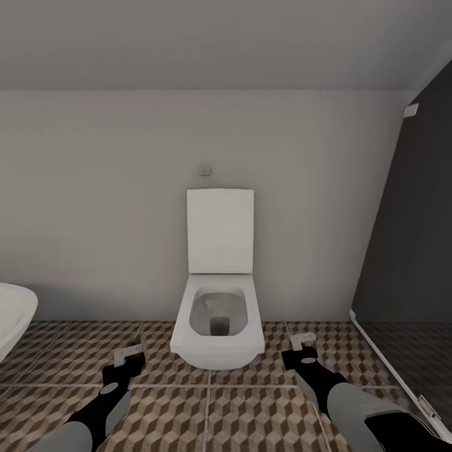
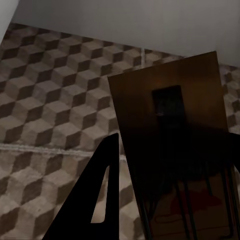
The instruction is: Take the four mousetraps from the cabinet in the bathroom and place them on the bathroom floor. Make sure all four end up on the same floor surface, and ensure that at least two of them are either under or directly next to the same bathroom sink.
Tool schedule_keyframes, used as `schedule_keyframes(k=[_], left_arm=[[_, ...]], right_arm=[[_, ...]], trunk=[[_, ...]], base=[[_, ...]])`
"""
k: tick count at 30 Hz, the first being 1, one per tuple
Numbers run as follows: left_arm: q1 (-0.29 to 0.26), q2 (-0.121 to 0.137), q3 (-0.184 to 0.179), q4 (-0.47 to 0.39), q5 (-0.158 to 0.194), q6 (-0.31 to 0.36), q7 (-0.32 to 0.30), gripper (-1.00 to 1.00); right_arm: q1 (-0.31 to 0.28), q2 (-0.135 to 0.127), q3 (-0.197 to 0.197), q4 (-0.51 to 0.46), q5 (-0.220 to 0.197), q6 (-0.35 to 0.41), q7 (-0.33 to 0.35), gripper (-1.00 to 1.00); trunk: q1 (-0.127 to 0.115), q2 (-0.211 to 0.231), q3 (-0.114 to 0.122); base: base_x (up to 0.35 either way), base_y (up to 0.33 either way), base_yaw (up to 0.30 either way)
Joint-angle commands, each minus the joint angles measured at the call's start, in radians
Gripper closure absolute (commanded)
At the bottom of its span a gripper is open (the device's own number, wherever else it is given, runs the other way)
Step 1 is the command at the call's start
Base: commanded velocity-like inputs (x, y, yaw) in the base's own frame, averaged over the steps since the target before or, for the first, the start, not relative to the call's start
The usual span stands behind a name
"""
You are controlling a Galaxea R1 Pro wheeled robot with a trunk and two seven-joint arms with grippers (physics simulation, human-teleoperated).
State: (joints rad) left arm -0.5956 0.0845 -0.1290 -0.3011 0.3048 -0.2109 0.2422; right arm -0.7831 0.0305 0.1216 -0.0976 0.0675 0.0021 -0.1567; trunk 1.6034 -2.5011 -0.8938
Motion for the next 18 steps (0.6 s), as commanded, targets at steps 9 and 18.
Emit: schedule_keyframes(k=[9,18], left_arm=[[-0.001,0.001,-0.009,0.000,0.008,-0.003,0.008,1.00],[-0.001,0.000,-0.009,0.000,0.008,-0.004,0.008,1.00]], right_arm=[[-0.001,-0.001,0.004,0.001,0.004,0.001,-0.001,1.00],[-0.001,-0.003,0.004,0.001,0.004,0.000,0.002,1.00]], trunk=[[0.004,-0.003,-0.036],[0.008,-0.005,-0.071]], base=[[0.000,0.000,0.000],[0.000,0.000,0.000]])
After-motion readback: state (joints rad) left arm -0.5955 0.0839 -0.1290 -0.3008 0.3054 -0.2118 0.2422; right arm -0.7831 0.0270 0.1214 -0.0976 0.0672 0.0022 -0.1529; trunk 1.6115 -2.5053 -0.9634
